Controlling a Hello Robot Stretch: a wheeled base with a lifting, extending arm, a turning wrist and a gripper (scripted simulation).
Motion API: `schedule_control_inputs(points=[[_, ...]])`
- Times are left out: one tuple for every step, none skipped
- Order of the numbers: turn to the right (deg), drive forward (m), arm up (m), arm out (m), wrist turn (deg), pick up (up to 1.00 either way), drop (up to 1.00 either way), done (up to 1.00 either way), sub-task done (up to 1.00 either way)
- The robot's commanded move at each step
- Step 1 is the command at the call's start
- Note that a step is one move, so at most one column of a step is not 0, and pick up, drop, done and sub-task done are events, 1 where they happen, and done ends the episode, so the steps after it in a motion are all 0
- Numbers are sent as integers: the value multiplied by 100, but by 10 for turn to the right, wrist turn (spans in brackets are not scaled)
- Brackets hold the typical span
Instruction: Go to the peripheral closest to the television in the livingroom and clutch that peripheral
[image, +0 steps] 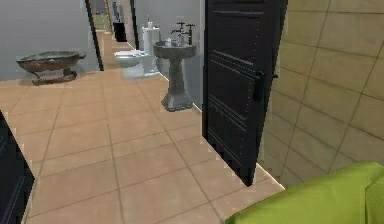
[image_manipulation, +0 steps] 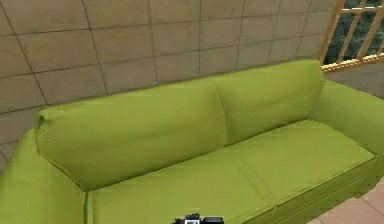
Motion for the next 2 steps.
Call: schedule_control_inputs(points=[[0,0,0,0,450,0,0,0,0],[0,0,0,0,450,0,0,0,0]])
